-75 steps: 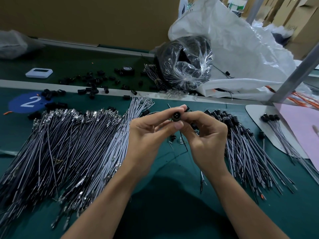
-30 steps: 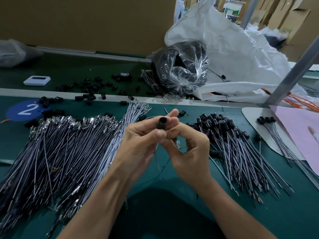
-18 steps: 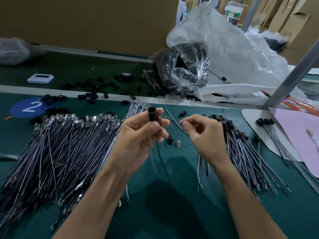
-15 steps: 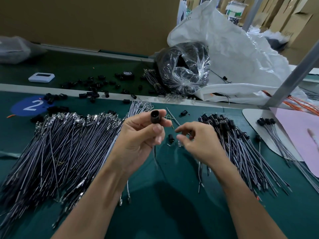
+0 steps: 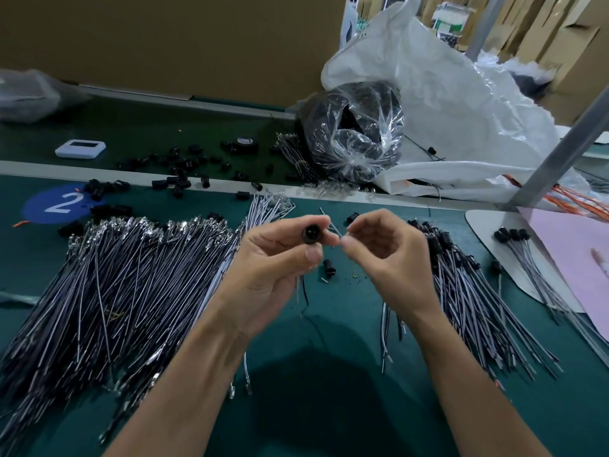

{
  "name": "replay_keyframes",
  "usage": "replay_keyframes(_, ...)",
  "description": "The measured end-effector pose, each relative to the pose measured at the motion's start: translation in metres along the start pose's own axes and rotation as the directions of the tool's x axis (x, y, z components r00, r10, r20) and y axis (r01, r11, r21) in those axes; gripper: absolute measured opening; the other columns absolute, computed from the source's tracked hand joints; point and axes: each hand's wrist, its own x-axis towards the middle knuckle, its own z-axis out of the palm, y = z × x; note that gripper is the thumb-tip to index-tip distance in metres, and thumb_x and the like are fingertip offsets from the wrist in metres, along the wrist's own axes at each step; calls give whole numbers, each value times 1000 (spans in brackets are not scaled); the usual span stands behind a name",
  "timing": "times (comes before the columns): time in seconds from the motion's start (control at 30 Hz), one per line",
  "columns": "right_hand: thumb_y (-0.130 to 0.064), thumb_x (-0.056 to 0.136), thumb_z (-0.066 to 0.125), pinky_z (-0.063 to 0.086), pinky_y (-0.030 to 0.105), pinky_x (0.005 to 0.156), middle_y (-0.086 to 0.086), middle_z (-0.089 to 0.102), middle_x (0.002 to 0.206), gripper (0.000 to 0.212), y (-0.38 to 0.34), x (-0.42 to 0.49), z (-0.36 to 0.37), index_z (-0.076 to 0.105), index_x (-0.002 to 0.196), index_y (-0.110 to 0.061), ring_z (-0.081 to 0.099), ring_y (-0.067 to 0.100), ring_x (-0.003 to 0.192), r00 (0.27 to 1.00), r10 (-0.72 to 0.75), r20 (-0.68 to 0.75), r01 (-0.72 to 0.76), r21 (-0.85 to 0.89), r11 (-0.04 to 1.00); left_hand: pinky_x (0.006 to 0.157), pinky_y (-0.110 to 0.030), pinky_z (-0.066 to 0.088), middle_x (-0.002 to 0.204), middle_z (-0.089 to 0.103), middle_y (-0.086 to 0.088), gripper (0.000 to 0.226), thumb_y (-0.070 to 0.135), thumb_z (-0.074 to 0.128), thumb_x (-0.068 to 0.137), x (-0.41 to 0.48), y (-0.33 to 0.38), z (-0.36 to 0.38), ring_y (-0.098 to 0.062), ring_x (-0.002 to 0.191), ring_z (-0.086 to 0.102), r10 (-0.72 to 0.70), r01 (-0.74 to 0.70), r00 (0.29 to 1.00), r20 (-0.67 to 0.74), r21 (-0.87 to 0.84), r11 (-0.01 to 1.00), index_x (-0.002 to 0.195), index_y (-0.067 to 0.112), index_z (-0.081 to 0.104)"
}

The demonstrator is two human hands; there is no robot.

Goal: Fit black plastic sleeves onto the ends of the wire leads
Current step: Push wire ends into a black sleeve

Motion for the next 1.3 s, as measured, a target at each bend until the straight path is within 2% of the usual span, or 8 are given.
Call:
replay_keyframes(0.07, -4, 81, 74, 56, 26, 71, 3, 70, 79, 12, -5, -1, -3, 69, 88, -12, 67, 15, 71, 997, -14, -74, 26, 177, 984, 63, -11, 43, 83, 75, 5, 30, 14, 86, 62, 3, -2, -3, 1, 67, 61, -49, 58, 991, -123, 73, 996, 90, 25, 80)
replay_keyframes(0.13, -4, 83, 72, 57, 28, 71, 6, 71, 80, 14, -8, -2, -6, 71, 95, -12, 68, 18, 72, 994, -16, -105, 44, 273, 961, 63, -11, 42, 86, 76, 4, 28, 11, 83, 65, 5, -4, -5, 2, 74, 62, -83, 115, 970, -226, 131, 985, 90, 25, 80)
replay_keyframes(0.3, -10, 84, 70, 55, 23, 70, 4, 72, 78, 10, -16, -3, -3, 71, 93, -10, 68, 16, 69, 990, -91, -110, 124, 337, 933, 67, -9, 47, 85, 76, -2, 32, 18, 75, 62, 9, -10, -2, -1, 81, 69, -49, 123, 937, -346, 197, 973, 93, 13, 77)
replay_keyframes(0.4, -7, 84, 71, 55, 23, 71, 2, 72, 79, 11, -19, -5, -1, 71, 93, -13, 68, 15, 71, 986, -119, -114, 151, 335, 930, 77, -12, 51, 90, 77, -3, 33, 23, 78, 58, 9, -12, 1, -7, 89, 71, -28, 124, 947, -321, 284, 951, 90, 18, 79)
replay_keyframes(0.57, -3, 83, 72, 55, 25, 73, -5, 73, 80, 15, -16, -6, 4, 72, 92, -15, 69, 12, 75, 992, -106, -74, 122, 267, 956, 78, -14, 52, 95, 77, 2, 28, 24, 79, 63, 8, -14, 4, -7, 91, 71, 26, 88, 961, -276, 390, 917, 90, 29, 80)
replay_keyframes(0.83, -9, 84, 72, 51, 21, 67, -8, 71, 75, 9, -8, -3, 3, 73, 88, -17, 66, 9, 68, 994, -78, -78, 91, 180, 979, 77, -15, 53, 92, 77, -1, 28, 20, 76, 66, 8, -16, 6, -12, 87, 73, 74, 48, 956, -284, 402, 914, 94, 19, 77)
replay_keyframes(1.0, -12, 84, 71, 54, 25, 65, -6, 71, 72, 8, -6, -3, 4, 73, 86, -20, 66, 12, 65, 992, -68, -105, 83, 148, 985, 77, -17, 53, 91, 77, -3, 27, 21, 77, 65, 9, -18, 6, -14, 88, 73, 90, 46, 947, -307, 409, 912, 91, 18, 77)
replay_keyframes(1.3, -4, 82, 74, 55, 25, 65, -8, 72, 72, 16, -6, -2, 3, 74, 85, -20, 66, 7, 64, 995, -65, -72, 72, 102, 992, 75, -15, 53, 88, 77, -2, 25, 14, 76, 66, 9, -20, 4, -12, 84, 73, 135, -2, 952, -276, 435, 900, 91, 14, 76)
